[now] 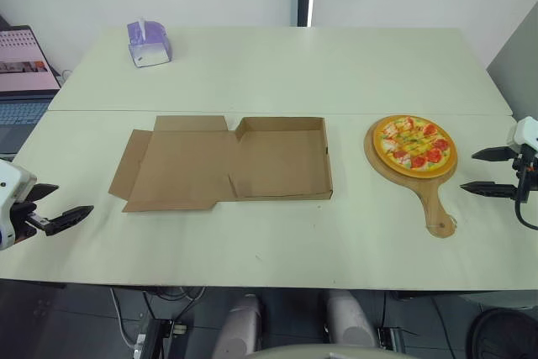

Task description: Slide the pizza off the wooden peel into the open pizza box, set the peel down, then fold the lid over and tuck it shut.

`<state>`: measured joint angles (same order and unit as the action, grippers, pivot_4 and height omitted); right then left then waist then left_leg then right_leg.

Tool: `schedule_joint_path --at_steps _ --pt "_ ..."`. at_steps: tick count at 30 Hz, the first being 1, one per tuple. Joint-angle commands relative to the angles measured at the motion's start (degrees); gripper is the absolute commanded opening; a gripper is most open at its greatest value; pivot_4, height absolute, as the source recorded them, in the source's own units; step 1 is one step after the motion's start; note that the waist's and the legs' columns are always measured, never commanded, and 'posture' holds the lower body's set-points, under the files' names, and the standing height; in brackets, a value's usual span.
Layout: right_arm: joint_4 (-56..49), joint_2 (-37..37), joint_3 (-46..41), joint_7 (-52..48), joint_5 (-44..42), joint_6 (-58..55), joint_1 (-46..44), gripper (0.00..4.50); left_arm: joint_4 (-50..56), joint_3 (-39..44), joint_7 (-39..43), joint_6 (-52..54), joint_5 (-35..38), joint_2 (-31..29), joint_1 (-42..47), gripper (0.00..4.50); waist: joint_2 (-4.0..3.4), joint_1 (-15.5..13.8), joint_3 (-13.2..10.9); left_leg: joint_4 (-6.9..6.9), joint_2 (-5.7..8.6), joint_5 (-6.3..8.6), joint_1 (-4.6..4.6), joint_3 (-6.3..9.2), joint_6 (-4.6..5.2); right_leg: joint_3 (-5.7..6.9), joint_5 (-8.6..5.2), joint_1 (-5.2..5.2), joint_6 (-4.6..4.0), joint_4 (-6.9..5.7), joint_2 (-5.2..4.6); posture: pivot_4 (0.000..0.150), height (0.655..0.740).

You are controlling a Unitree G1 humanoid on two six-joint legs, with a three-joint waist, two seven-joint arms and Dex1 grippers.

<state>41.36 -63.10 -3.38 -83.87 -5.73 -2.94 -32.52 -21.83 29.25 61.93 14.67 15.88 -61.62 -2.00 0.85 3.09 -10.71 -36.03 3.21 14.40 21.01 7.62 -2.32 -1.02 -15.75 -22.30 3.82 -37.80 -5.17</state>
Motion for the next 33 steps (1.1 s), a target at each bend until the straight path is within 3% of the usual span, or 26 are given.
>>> schedule_joint_path --at_steps 1,16,33 --pt "-1.1 -1.7 -1.3 0.2 -0.6 0.2 -0.5 4.49 0.8 0.1 0.9 0.3 1.0 -0.9 0.8 4.50 0.00 0.0 0.0 0.00 0.00 0.00 0.00 0.00 0.00 0.00 0.00 0.00 0.00 0.00 0.00 0.150 0.7400" --pt "1.0 -2.1 -2.3 3.2 -1.0 0.8 0.0 4.49 3.3 0.5 1.8 2.5 5.4 0.7 6.2 4.50 0.00 0.0 0.0 0.00 0.00 0.00 0.00 -0.01 0.00 0.00 0.00 0.00 0.00 -0.01 0.00 0.150 0.7400" --pt "0.2 -1.9 -4.4 4.9 -1.6 -0.7 1.0 4.49 6.8 0.1 3.4 5.7 5.8 0.8 5.2 4.50 0.00 0.0 0.0 0.00 0.01 0.00 0.00 -0.01 0.00 0.00 0.00 0.00 0.00 -0.02 0.01 0.150 0.7400"
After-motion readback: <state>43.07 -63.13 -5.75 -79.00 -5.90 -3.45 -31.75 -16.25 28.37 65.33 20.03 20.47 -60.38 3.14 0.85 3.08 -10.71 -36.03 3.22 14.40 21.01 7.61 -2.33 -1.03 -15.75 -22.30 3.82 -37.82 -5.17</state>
